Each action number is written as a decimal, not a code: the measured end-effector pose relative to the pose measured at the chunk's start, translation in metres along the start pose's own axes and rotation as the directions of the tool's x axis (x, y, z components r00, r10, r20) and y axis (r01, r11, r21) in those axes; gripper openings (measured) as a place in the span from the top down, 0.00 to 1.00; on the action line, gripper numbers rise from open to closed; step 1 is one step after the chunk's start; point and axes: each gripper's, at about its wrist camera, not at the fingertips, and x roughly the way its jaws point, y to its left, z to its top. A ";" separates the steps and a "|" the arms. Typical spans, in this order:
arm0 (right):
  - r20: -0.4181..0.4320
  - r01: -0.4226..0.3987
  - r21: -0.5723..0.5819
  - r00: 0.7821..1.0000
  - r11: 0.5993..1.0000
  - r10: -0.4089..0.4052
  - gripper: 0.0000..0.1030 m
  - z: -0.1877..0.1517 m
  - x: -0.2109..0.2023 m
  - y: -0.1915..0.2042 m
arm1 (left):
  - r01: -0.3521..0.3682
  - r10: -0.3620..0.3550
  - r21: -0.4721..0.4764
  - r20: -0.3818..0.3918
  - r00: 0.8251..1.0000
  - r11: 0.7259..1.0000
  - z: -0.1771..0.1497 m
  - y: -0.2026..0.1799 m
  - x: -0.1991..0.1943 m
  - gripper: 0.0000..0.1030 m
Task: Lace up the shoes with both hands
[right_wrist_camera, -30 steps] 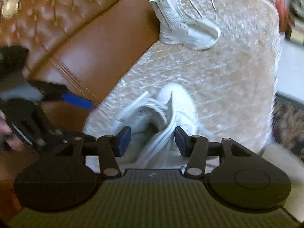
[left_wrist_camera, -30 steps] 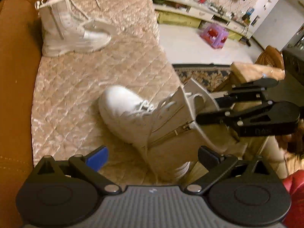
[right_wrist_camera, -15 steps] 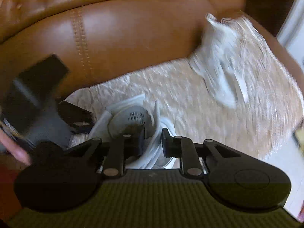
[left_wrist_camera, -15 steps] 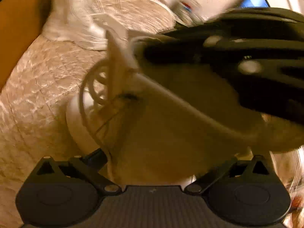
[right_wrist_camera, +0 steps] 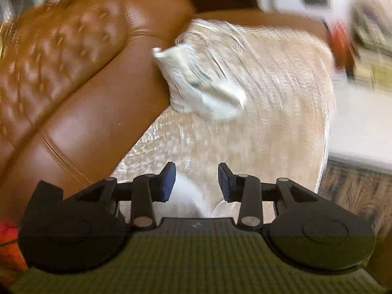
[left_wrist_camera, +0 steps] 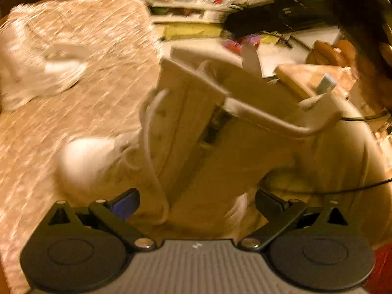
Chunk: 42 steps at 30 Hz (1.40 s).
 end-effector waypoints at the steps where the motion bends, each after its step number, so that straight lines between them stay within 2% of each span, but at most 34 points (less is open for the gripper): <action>1: 0.004 -0.007 0.059 1.000 0.998 0.006 0.57 -0.015 -0.004 -0.007 | -0.011 0.011 -0.006 -0.004 1.000 1.000 -0.004 0.006 -0.006 0.00; 3: 0.009 -0.006 0.171 1.000 0.985 0.004 0.57 -0.042 -0.009 -0.016 | -0.028 0.030 -0.056 0.020 0.999 0.998 -0.001 0.024 -0.024 0.00; 6: 0.003 0.037 0.294 0.999 0.955 -0.040 0.54 -0.062 -0.014 -0.015 | -0.044 0.047 -0.043 0.090 0.995 0.998 0.017 0.041 -0.051 0.00; 8: 0.007 0.052 0.305 0.998 0.951 -0.056 0.53 -0.068 -0.025 -0.005 | -0.031 0.030 0.008 0.122 0.992 0.999 0.035 0.043 -0.060 0.00; 11: 0.059 0.028 0.254 0.997 0.967 -0.044 0.50 -0.077 -0.041 0.017 | 0.005 -0.023 0.119 0.151 0.988 0.993 0.065 0.039 -0.067 0.00; 12: 0.062 0.035 0.238 0.997 0.971 -0.051 0.42 -0.080 -0.044 0.024 | 0.021 -0.047 0.170 0.150 0.988 0.985 0.072 0.034 -0.066 0.00; 13: 0.051 0.029 0.229 0.998 0.973 -0.042 0.40 -0.084 -0.045 0.030 | 0.032 -0.066 0.220 0.147 0.987 0.975 0.080 0.029 -0.063 0.00; 17: -0.017 -0.034 0.270 0.999 0.962 0.040 0.39 -0.106 -0.038 0.030 | 0.056 -0.087 0.341 0.078 0.993 0.938 0.109 0.013 -0.038 0.01; 21: -0.053 0.029 0.253 0.998 0.967 -0.016 0.39 -0.115 -0.040 0.026 | 0.074 -0.097 0.451 0.028 0.995 0.889 0.126 -0.013 -0.019 0.00; 23: -0.055 0.011 0.236 0.999 0.972 0.002 0.39 -0.116 -0.036 0.025 | 0.075 -0.091 0.492 0.008 0.996 0.867 0.133 -0.023 -0.007 0.00; 25: -0.065 0.021 0.194 0.998 0.981 -0.009 0.39 -0.117 -0.026 0.029 | 0.107 -0.110 0.489 -0.023 0.994 0.866 0.131 -0.030 -0.005 0.00; 28: -0.070 0.126 0.090 0.990 0.988 -0.120 0.39 -0.110 0.002 0.039 | 0.137 -0.133 0.489 -0.044 0.990 0.862 0.134 -0.032 0.005 0.00; 31: 0.022 0.148 0.009 0.989 0.989 -0.148 0.39 -0.116 0.013 0.046 | 0.138 -0.132 0.490 -0.047 0.990 0.861 0.130 -0.029 0.014 0.00; 32: 0.054 0.158 -0.022 0.986 0.987 -0.156 0.39 -0.120 0.016 0.048 | 0.160 -0.141 0.477 -0.077 0.987 0.864 0.128 -0.026 0.017 0.03; 34: 0.108 0.154 -0.051 0.983 0.987 -0.148 0.40 -0.129 0.016 0.047 | 0.227 -0.192 0.451 -0.122 0.974 0.863 0.119 -0.022 0.019 0.17; 36: 0.119 0.129 -0.010 0.985 0.992 -0.127 0.47 -0.126 0.014 0.039 | 0.281 -0.247 0.429 -0.135 0.960 0.858 0.112 -0.018 0.018 0.36; 38: 0.120 0.104 -0.005 0.987 0.995 -0.103 0.49 -0.120 0.013 0.036 | 0.294 -0.262 0.423 -0.135 0.956 0.857 0.111 -0.009 0.011 0.36; 40: 0.137 0.125 -0.107 0.984 0.986 -0.110 0.51 -0.115 0.014 0.048 | 0.297 -0.273 0.396 -0.116 0.955 0.869 0.110 0.005 0.000 0.37; 42: 0.162 0.152 -0.223 0.980 0.963 -0.117 0.51 -0.108 0.017 0.063 | 0.295 -0.286 0.334 -0.078 0.955 0.895 0.109 0.025 -0.011 0.37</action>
